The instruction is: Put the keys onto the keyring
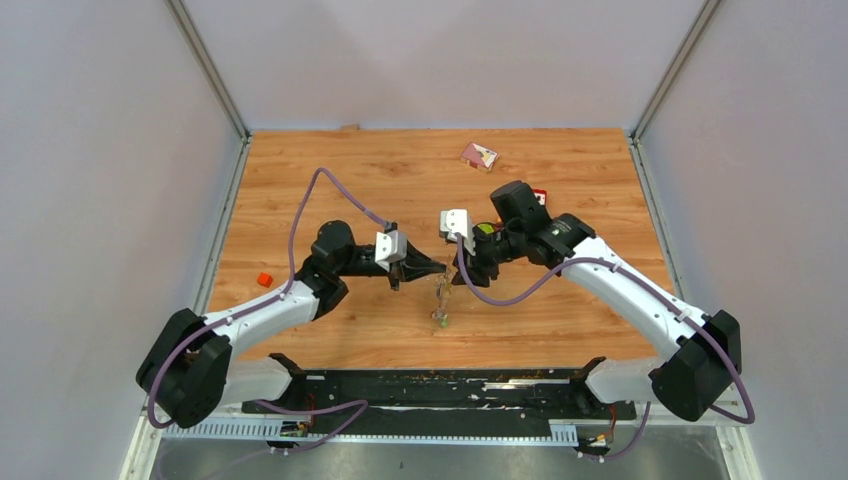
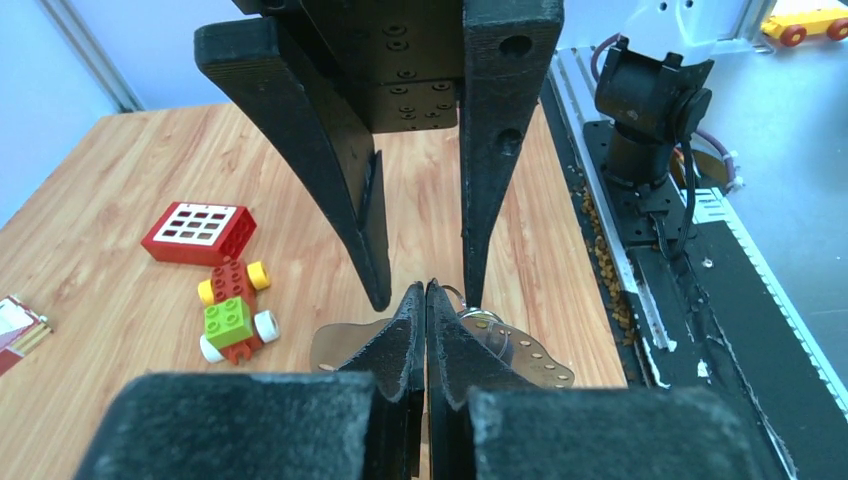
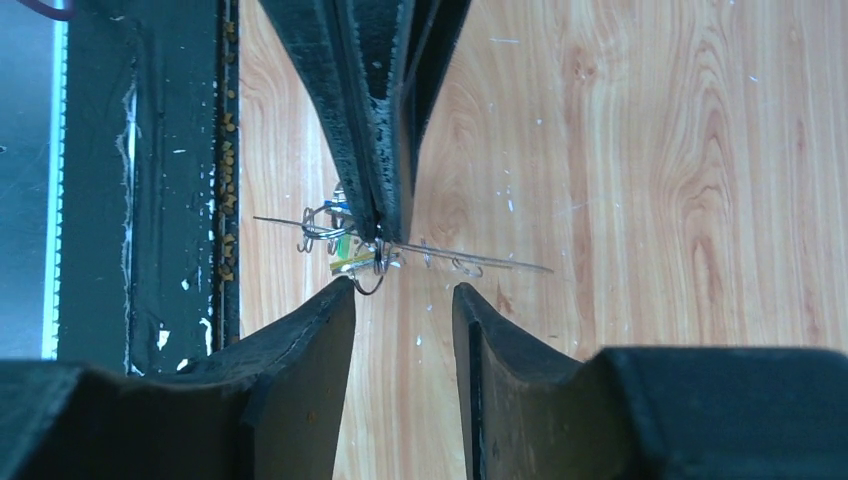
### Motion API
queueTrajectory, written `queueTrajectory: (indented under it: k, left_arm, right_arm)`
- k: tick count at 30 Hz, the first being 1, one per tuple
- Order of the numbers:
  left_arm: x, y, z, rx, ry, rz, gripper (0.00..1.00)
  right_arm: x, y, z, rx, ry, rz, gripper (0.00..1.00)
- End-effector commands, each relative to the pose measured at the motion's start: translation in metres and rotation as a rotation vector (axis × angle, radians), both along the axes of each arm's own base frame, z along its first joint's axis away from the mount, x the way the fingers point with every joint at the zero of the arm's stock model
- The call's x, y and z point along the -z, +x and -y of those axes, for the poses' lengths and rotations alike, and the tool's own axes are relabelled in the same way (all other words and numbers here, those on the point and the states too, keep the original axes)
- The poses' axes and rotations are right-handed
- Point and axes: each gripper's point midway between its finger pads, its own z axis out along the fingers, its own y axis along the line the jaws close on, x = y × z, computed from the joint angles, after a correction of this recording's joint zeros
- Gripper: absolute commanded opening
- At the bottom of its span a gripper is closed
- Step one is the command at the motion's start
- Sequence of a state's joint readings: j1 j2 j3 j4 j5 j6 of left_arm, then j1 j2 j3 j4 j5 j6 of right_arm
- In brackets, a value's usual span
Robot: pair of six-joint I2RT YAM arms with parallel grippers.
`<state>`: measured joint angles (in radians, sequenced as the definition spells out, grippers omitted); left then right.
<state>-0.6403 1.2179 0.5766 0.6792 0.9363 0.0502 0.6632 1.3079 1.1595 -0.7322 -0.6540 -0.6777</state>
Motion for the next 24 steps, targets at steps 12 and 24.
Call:
queueTrajectory:
  k: [12, 24]
  left_arm:
    - [-0.035, -0.013, -0.002, 0.055, -0.108, 0.092, 0.00]
    - [-0.039, -0.028, -0.005, 0.116, -0.133, 0.115, 0.00]
  right_arm:
    - [-0.018, -0.013, -0.013, -0.102, 0.109, 0.008, 0.19]
    - [-0.020, -0.016, -0.015, -0.129, 0.119, 0.006, 0.24]
